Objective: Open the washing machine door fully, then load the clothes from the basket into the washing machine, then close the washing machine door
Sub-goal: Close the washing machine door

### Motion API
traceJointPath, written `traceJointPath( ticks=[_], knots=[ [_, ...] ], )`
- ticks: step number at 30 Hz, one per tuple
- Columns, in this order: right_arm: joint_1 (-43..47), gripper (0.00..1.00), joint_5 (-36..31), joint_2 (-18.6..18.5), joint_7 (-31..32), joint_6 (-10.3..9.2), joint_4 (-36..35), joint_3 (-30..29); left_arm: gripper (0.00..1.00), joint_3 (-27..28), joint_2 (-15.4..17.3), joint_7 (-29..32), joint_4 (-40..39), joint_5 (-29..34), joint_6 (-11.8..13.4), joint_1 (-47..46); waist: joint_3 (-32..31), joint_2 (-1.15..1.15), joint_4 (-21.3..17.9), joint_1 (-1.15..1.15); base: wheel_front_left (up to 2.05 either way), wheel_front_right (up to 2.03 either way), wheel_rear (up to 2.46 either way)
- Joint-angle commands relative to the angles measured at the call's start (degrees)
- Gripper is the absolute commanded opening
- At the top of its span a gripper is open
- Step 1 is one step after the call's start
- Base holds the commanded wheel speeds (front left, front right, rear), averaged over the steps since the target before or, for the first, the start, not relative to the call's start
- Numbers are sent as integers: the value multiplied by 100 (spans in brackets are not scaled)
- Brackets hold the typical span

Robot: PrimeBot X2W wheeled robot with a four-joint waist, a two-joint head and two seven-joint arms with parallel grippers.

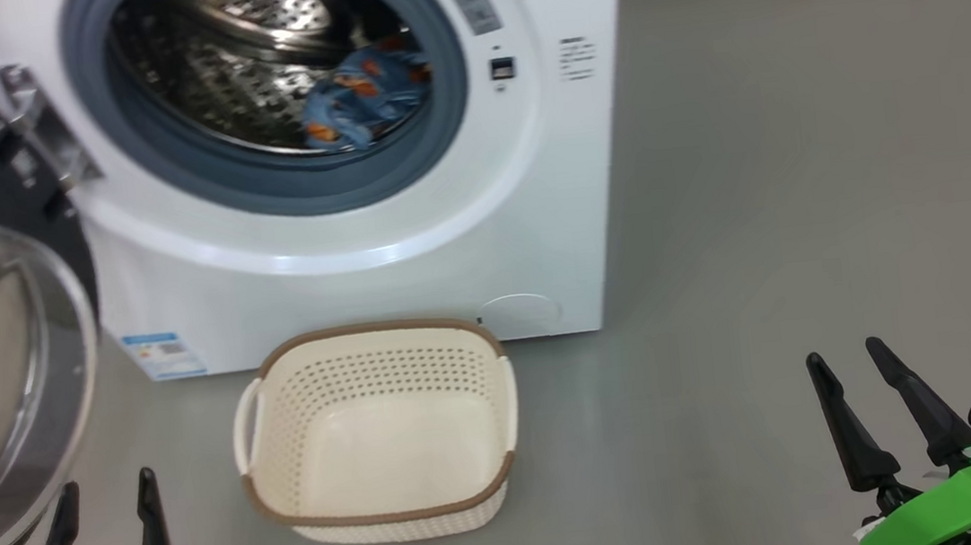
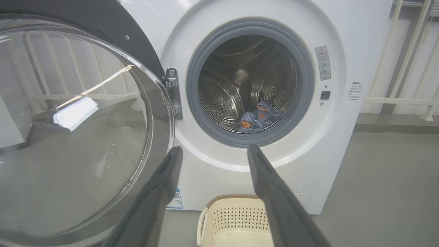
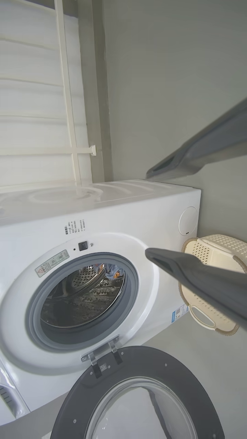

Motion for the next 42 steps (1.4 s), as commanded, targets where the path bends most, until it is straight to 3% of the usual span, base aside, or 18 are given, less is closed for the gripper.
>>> traceJointPath(
  ticks=[1,9,26,42],
  knots=[
    [-254,100,-20,-141,-46,32,-122,149,100,203,69,-36,-111,-42,3,-41,35,0,379,0,0,0,0],
    [-389,100,2,-141,-46,32,-71,358,100,296,-17,-36,-14,-139,3,45,-8,0,1105,0,0,0,0],
    [-496,100,53,-59,-46,32,8,782,100,540,-110,-36,4,-98,3,292,-150,0,2265,0,0,0,0],
    [-863,100,142,-108,-46,32,140,1266,100,813,-174,-36,-212,-194,3,403,20,0,2458,0,0,0,0]
  ],
)
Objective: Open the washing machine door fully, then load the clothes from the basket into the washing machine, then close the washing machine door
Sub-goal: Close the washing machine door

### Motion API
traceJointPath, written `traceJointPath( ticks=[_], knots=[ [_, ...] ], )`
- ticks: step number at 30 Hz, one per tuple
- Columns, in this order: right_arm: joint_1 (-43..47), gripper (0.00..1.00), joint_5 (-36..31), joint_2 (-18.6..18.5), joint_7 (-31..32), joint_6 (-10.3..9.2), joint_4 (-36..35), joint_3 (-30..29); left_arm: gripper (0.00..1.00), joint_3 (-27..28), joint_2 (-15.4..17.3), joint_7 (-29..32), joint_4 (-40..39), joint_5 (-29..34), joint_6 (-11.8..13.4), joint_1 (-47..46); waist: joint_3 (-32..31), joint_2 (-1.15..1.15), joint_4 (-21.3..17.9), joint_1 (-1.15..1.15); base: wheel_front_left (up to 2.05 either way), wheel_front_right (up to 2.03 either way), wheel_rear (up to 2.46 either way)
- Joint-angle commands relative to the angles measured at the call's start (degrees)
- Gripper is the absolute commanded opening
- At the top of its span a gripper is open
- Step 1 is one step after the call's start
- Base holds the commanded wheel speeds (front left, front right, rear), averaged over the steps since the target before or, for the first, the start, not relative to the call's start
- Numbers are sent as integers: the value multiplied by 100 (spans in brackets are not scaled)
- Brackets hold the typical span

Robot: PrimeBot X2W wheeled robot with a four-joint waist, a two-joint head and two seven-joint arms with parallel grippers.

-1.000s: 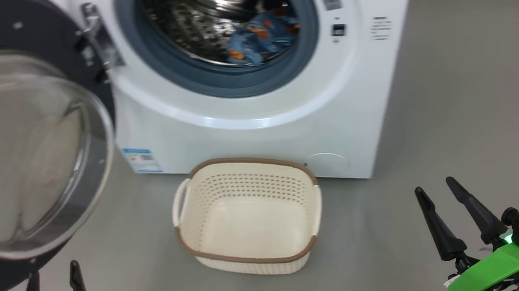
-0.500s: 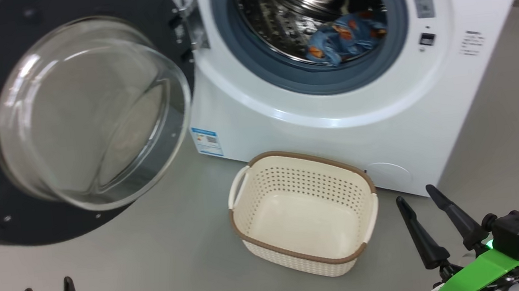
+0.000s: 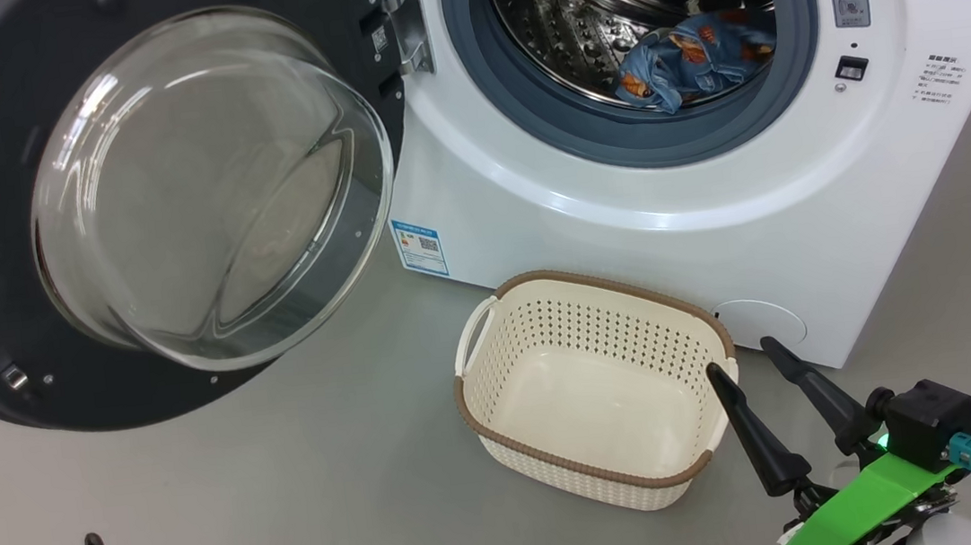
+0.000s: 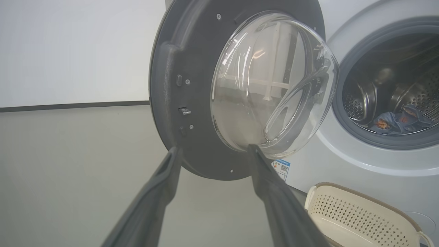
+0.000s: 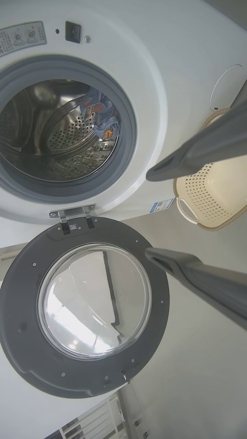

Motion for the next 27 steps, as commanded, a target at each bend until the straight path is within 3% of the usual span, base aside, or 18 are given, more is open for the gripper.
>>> traceJointPath(
  ticks=[1,5,6,7,8,9,13,19,27],
  knots=[
    [-212,100,89,-93,-46,31,-111,123,100,201,58,-36,-196,-33,3,-52,9,0,3,0,0,0,0],
    [-223,100,106,-99,-46,31,-111,140,96,185,55,-36,-208,-197,3,-136,19,0,-2,0,0,0,0],
    [-215,100,106,-96,-46,31,-114,137,56,173,54,-36,-215,-306,3,-182,21,0,-5,0,0,0,0],
    [-202,100,106,-93,-46,31,-117,129,36,162,54,-36,-235,-401,3,-233,23,0,-8,0,0,0,0],
    [-188,100,106,-89,-46,31,-119,111,5,149,55,-36,-267,-492,3,-293,26,0,-12,0,0,0,0],
    [-171,100,104,-83,-46,31,-121,86,0,141,81,-36,-306,-586,3,-362,30,0,-17,0,0,0,0],
    [-106,100,84,-68,-46,31,-141,20,0,120,299,-36,-383,-934,3,-617,41,0,-34,0,0,0,0],
    [-33,100,35,-58,-46,31,-197,-107,0,286,1040,-36,-444,-2167,3,-1409,139,0,-207,0,0,0,0],
    [-177,100,3,-142,-46,31,-280,-137,0,440,2507,23,720,-4101,3,-2886,520,0,-492,0,0,0,0]
  ],
)
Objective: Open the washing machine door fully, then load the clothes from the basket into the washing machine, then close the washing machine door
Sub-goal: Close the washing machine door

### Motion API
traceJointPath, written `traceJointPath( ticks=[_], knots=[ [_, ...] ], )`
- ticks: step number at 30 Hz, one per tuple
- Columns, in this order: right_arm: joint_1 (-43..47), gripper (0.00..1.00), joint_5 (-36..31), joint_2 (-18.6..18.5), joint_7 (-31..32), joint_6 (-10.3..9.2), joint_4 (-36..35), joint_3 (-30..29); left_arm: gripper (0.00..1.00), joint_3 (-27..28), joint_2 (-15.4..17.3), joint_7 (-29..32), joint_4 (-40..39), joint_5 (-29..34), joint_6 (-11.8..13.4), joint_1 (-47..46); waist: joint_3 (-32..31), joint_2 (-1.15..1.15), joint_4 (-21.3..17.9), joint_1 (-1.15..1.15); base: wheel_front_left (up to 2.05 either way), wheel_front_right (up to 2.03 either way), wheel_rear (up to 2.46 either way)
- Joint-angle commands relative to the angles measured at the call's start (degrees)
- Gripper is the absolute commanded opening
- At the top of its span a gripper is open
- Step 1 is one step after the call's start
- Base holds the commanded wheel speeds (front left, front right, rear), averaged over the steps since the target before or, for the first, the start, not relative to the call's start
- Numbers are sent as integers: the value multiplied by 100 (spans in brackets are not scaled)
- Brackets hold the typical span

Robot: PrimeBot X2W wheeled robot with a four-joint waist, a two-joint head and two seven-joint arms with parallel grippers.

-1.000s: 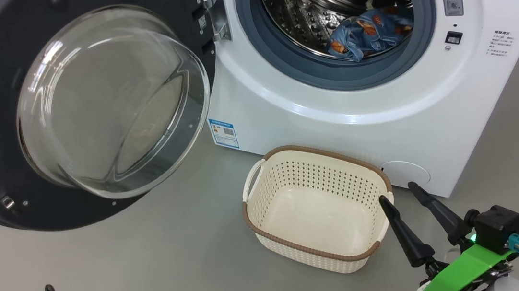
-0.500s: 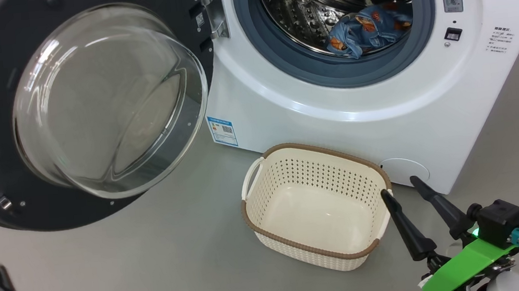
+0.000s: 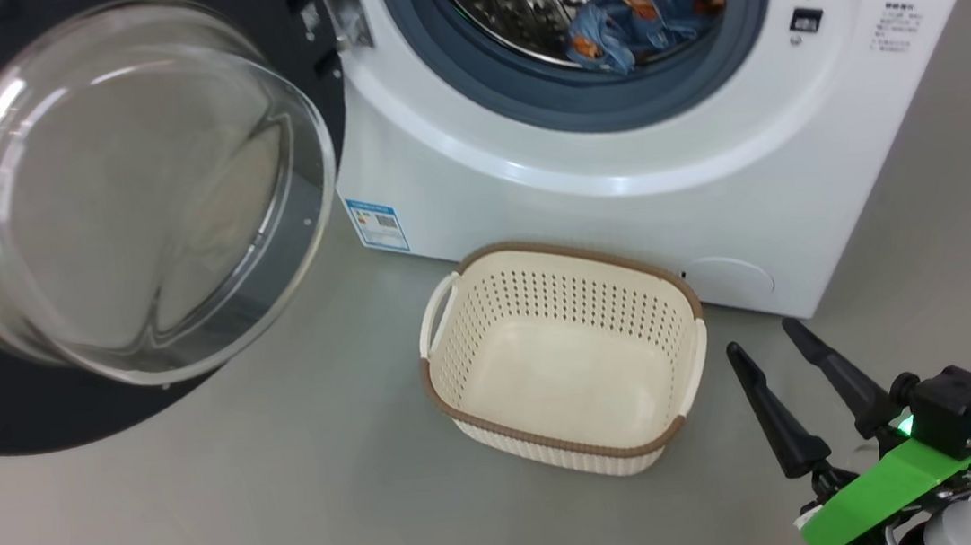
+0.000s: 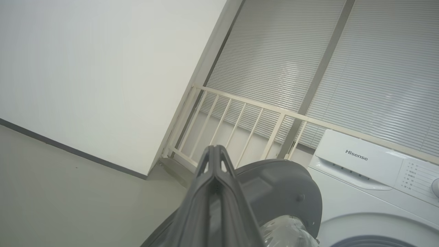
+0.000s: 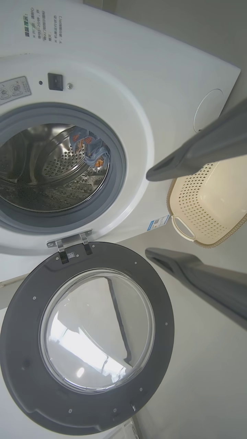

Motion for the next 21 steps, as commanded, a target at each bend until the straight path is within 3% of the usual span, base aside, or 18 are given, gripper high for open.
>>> traceJointPath(
  ticks=[1,8,21],
  knots=[
    [-200,100,4,-110,-46,32,-167,79,0,155,436,73,60,-288,3,-402,207,0,-131,0,0,0,0],
    [-386,100,-27,-231,-46,32,-200,88,0,-45,1094,750,1116,-1560,3,-1453,568,0,-177,0,0,0,0],
    [-594,100,-12,-403,-46,32,-235,166,0,-643,1874,2355,2883,-2295,3,-2582,882,0,-248,0,0,0,0]
  ],
)
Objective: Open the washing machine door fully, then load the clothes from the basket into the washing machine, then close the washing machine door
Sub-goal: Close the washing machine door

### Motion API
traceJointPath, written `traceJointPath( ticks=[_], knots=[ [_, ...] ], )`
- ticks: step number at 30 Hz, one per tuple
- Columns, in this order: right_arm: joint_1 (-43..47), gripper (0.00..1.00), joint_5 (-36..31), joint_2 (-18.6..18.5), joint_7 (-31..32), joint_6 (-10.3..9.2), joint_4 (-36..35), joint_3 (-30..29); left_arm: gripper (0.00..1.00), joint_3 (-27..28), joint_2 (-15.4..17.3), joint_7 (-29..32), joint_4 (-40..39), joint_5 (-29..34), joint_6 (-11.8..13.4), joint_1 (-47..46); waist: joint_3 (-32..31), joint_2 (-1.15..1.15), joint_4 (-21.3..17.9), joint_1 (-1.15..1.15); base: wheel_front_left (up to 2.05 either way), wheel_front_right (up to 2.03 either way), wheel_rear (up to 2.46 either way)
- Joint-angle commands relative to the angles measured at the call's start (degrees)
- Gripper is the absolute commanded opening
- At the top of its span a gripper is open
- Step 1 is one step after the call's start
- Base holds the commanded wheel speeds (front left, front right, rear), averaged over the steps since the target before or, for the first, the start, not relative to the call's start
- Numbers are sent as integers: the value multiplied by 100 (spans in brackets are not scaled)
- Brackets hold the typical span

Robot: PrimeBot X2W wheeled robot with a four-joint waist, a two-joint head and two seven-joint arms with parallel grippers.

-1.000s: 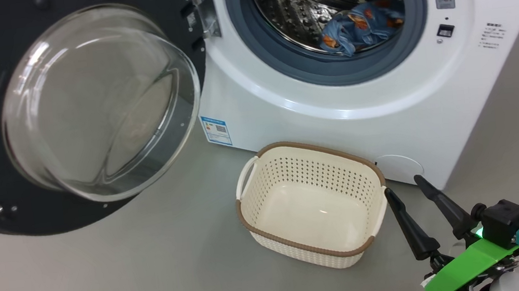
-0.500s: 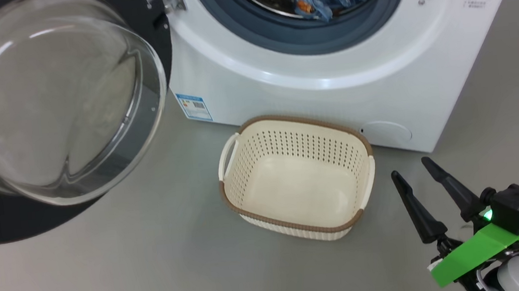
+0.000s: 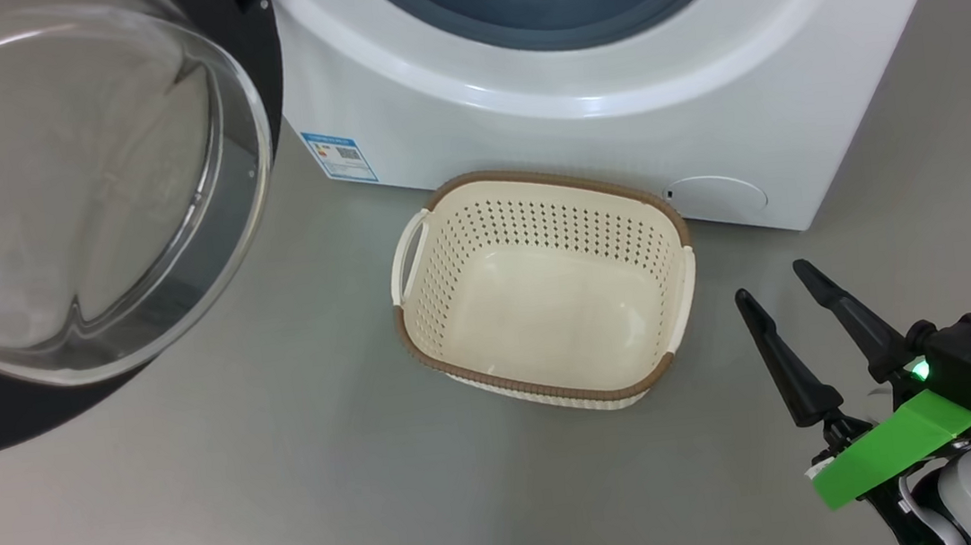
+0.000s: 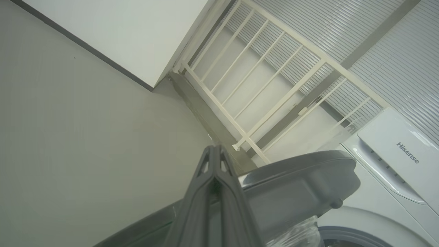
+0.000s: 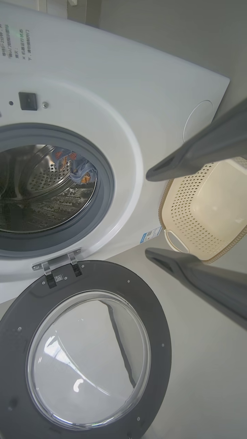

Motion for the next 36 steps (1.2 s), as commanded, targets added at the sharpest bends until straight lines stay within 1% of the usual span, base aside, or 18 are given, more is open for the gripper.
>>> traceJointPath(
  ticks=[1,5,8,13,16,20,24,36],
  knots=[
    [-109,100,0,-99,-46,32,-154,119,0,69,552,167,14,-54,2,-245,43,0,-23,-1,0,0,0],
    [-128,100,12,-154,-46,32,-160,134,0,-73,663,514,312,-108,2,-431,87,0,-34,-1,0,0,0],
    [-139,100,17,-177,-46,32,-153,142,0,-148,731,623,519,-108,2,-527,97,0,-40,-1,0,0,0],
    [-137,100,16,-181,-46,32,-135,156,0,-270,768,679,778,-43,2,-576,69,0,-41,-1,0,0,0],
    [-128,100,16,-178,-46,32,-133,160,0,-308,805,610,1023,19,2,-564,46,0,-45,-1,0,0,0],
    [-107,100,26,-178,-46,32,-126,185,0,-368,775,668,1245,35,2,-508,8,0,-48,-1,0,0,0],
    [-88,100,36,-190,-46,32,-120,202,0,-440,722,860,1292,2,2,-464,-20,0,-50,-1,0,0,0],
    [-64,100,45,-193,-46,32,-105,207,0,-638,636,1861,1058,-275,2,-274,-101,0,-54,-1,0,0,0]
  ],
)
